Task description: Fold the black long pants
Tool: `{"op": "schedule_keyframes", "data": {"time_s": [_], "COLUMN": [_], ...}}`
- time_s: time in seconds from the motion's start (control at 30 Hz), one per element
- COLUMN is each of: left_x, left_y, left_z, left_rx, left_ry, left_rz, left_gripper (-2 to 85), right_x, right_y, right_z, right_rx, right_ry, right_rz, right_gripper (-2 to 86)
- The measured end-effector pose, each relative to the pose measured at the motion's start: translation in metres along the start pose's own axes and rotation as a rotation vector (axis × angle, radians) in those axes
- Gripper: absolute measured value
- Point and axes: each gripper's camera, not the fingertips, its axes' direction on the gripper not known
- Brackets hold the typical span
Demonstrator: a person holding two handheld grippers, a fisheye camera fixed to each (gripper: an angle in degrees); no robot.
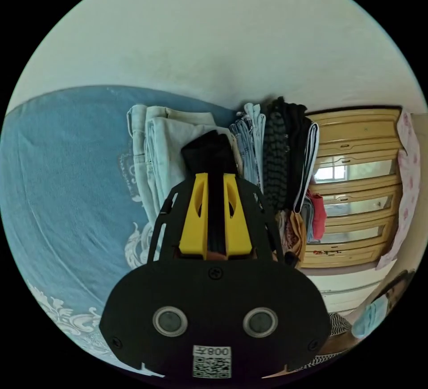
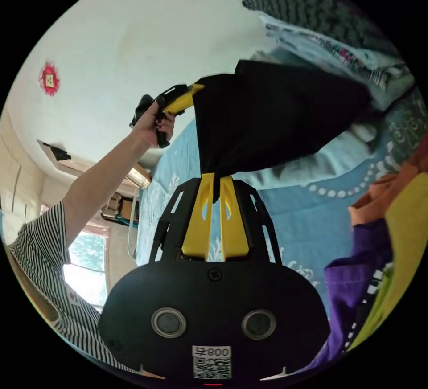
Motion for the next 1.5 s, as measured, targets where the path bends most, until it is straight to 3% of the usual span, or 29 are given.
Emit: {"op": "schedule_keyframes", "data": {"time_s": [0.27, 0.4, 0.7, 0.8, 0.9, 1.07, 1.37, 1.5], "left_x": [0.076, 0.084, 0.143, 0.184, 0.212, 0.215, 0.257, 0.255], "left_y": [-0.112, -0.15, -0.185, -0.194, -0.21, -0.24, -0.235, -0.228], "left_z": [0.002, 0.021, -0.008, 0.003, 0.036, 0.077, 0.071, 0.094], "left_rx": [-0.052, -0.108, 0.067, 0.043, -0.048, -0.112, -0.017, -0.089], "left_ry": [0.022, -0.11, -0.118, -0.141, -0.334, -0.516, -0.426, -0.533], "left_rz": [0.209, 0.15, 0.185, 0.298, 0.36, 0.33, 0.382, 0.414], "left_gripper": [6.2, 6.5, 7.3, 5.3, 2.5, 0.5, 0.1, 0.1], "right_x": [-0.019, -0.009, 0.015, 0.007, -0.012, -0.012, -0.021, -0.015], "right_y": [-0.07, -0.099, -0.141, -0.161, -0.199, -0.273, -0.309, -0.324], "right_z": [0.01, 0.029, 0.005, -0.027, -0.045, -0.021, -0.044, -0.064], "right_rx": [0.047, -0.019, -0.05, 0.008, 0.054, -0.08, -0.06, -0.015], "right_ry": [0.016, 0.077, 0.019, 0.111, 0.309, 0.671, 0.732, 0.714], "right_rz": [-0.112, -0.077, 0.054, 0.051, -0.049, -0.209, -0.269, -0.235], "right_gripper": [1.6, 1.7, 1.5, 0.7, 0.2, 0.1, 0.0, 0.1]}}
